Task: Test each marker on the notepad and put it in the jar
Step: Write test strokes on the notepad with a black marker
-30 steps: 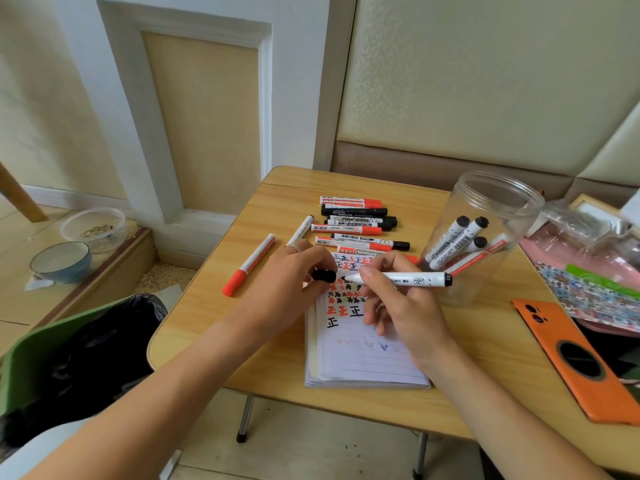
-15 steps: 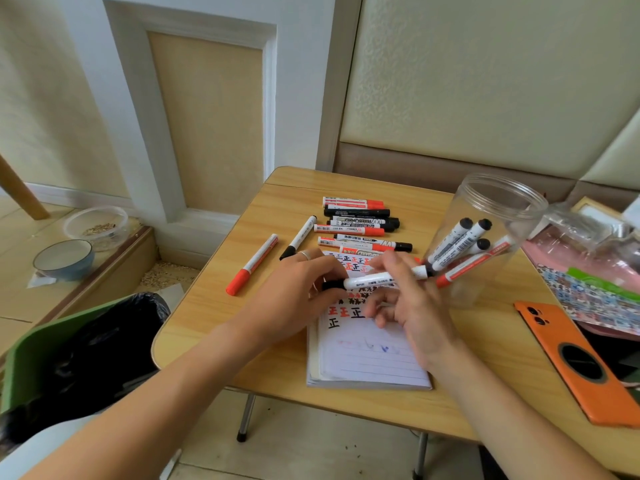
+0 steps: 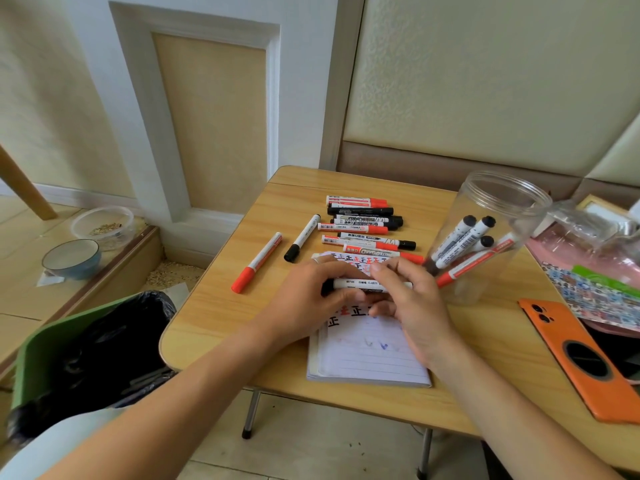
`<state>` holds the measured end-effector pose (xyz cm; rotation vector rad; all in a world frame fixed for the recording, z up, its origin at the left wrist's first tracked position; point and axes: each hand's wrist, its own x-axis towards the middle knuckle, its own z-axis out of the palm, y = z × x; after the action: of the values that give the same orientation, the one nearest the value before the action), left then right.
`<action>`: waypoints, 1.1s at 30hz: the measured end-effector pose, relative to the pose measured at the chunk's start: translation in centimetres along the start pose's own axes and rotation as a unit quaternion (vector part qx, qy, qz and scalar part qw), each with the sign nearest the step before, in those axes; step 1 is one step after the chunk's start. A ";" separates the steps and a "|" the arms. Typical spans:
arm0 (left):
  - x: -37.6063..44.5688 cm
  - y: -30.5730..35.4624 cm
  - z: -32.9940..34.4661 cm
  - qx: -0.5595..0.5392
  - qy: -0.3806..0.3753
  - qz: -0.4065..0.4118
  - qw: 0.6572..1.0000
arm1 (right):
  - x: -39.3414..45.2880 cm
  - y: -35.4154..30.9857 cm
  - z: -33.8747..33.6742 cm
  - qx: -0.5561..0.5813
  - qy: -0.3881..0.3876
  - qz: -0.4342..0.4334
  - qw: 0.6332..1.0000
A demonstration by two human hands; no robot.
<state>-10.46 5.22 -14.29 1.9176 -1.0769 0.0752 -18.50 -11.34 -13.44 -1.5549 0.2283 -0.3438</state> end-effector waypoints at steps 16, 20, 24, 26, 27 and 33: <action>0.0 -0.2 0.1 -0.018 0.000 -0.012 1.000 | -0.1 0.0 0.3 -0.025 -0.003 0.001 1.000; 0.1 0.0 0.2 -0.006 -0.022 -0.050 0.999 | 0.0 -1.2 -0.3 0.008 0.012 0.001 1.000; 0.2 -0.1 0.1 0.044 -0.057 -0.087 0.994 | 0.3 -3.7 -1.3 -0.048 0.029 -0.100 0.993; 0.5 -0.3 -0.2 0.109 -0.069 -0.095 0.987 | 0.5 -5.6 -2.0 -0.099 0.065 -0.166 0.979; 0.5 -0.3 -0.4 0.131 -0.073 -0.100 0.984 | 0.5 -6.7 -2.4 -0.129 0.088 -0.199 0.967; 1.0 0.5 -0.3 0.162 -0.083 -0.142 0.973 | 0.9 -12.6 -5.9 -0.255 0.222 -0.354 0.872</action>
<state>-10.08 4.69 -13.35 2.3910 -0.9288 -0.0767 -20.65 -16.93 -0.85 -2.0361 0.0920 -1.3173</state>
